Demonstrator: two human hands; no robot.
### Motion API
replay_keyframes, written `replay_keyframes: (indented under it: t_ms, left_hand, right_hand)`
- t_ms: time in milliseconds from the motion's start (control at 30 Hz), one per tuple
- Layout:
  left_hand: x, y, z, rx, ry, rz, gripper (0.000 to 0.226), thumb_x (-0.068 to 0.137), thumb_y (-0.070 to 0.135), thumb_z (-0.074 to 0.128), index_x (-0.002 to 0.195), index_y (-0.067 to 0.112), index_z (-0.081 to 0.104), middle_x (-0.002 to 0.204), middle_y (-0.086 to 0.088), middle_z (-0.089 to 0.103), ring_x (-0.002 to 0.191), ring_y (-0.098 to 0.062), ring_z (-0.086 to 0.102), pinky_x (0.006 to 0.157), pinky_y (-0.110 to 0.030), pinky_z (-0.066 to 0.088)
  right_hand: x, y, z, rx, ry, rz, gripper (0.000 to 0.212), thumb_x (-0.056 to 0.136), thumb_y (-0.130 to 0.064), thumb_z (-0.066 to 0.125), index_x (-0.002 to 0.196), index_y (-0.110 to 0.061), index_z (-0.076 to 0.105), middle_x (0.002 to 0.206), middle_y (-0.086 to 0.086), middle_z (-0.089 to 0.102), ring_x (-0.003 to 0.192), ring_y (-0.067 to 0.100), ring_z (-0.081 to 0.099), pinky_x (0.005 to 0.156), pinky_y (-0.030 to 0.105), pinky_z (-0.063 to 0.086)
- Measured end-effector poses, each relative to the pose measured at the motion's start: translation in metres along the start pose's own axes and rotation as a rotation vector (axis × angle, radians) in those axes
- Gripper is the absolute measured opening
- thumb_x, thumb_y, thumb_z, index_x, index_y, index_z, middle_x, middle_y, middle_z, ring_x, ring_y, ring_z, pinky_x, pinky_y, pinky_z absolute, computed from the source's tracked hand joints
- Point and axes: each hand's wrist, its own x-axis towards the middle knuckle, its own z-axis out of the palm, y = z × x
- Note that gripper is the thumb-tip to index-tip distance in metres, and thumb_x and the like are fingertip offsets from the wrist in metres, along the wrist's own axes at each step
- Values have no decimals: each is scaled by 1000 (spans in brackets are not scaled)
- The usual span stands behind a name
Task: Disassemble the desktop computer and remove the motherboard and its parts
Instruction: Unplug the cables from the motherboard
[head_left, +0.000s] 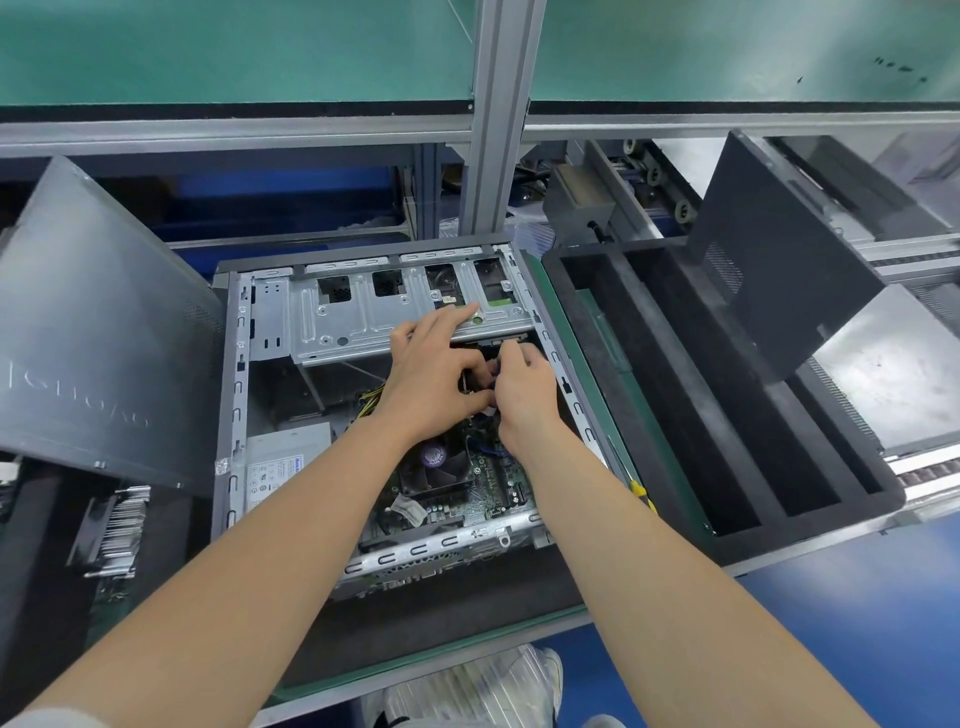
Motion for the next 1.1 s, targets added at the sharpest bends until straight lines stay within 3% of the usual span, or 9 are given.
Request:
replay_keyframes:
  t_ms: [233, 333, 433, 533, 667, 833, 933, 1000, 1100]
  left_hand:
    - [-4, 4, 0, 53, -3, 11, 32, 75, 68, 64, 72, 36, 61, 164, 6, 31, 153, -20, 20, 115, -46, 10]
    - [-6, 7, -2, 72, -8, -37, 22, 80, 55, 74, 85, 35, 66, 165, 4, 30, 155, -18, 14, 118, -49, 8]
    - [-9, 7, -9, -18, 33, -82, 16, 80, 27, 74, 89, 34, 63, 164, 4, 33, 156, -16, 14, 119, -47, 6]
    - [-13, 2, -20, 17, 78, -90, 31, 75, 6, 71, 87, 32, 60, 162, 2, 37, 157, -18, 15, 119, -42, 7]
    - [-23, -1, -24, 285, -34, 102, 32, 72, 0, 81, 85, 29, 75, 164, -7, 33, 157, -27, 16, 119, -48, 11]
    - [-26, 6, -18, 370, -94, 289, 40, 62, 2, 85, 96, 22, 83, 146, -11, 55, 145, -30, 39, 113, -46, 19]
    - [-30, 11, -11, 364, -162, 415, 40, 72, 10, 77, 111, 18, 77, 138, -6, 61, 137, -25, 47, 112, -43, 22]
    - [-33, 12, -5, 384, -219, 413, 43, 76, 17, 71, 118, 18, 69, 146, -6, 54, 139, -25, 44, 111, -45, 25]
    - [-34, 12, 1, 446, -260, 398, 45, 80, 36, 63, 122, 20, 58, 140, -3, 54, 129, -26, 49, 106, -47, 32]
  right_hand:
    - [-9, -6, -7, 143, -41, 157, 21, 96, -25, 53, 83, -12, 64, 75, 3, 68, 71, 18, 60, 69, 35, 47]
    - [-12, -6, -12, 229, -145, 150, 32, 104, -32, 53, 81, -12, 64, 69, 1, 71, 60, 11, 63, 65, 29, 49]
    - [-15, -5, -14, 191, -204, 142, 29, 107, -22, 47, 91, -6, 66, 90, 11, 71, 84, 19, 67, 76, 30, 56]
    - [-23, -2, -24, -323, -269, 42, 27, 104, -12, 47, 126, -10, 63, 123, 9, 67, 115, 23, 63, 101, 37, 53]
    - [-32, -7, -41, -1071, -440, -206, 46, 105, -13, 40, 151, -15, 47, 154, 9, 45, 137, 27, 47, 109, 34, 41]
    - [-44, -8, -41, -1474, -612, -148, 69, 105, -11, 38, 165, -12, 5, 172, 4, -11, 158, 27, 4, 127, 42, 17]
    - [-48, -11, -41, -1642, -650, -112, 72, 103, -13, 40, 166, -18, 4, 168, 5, -26, 158, 27, -11, 127, 49, 12]
    - [-50, -13, -41, -1642, -675, -128, 66, 104, -14, 39, 165, -16, 13, 171, 5, -17, 158, 29, 1, 125, 47, 21]
    - [-55, -19, -48, -1509, -697, -187, 35, 105, -17, 39, 136, -21, 56, 139, 6, 55, 120, 33, 54, 91, 39, 49]
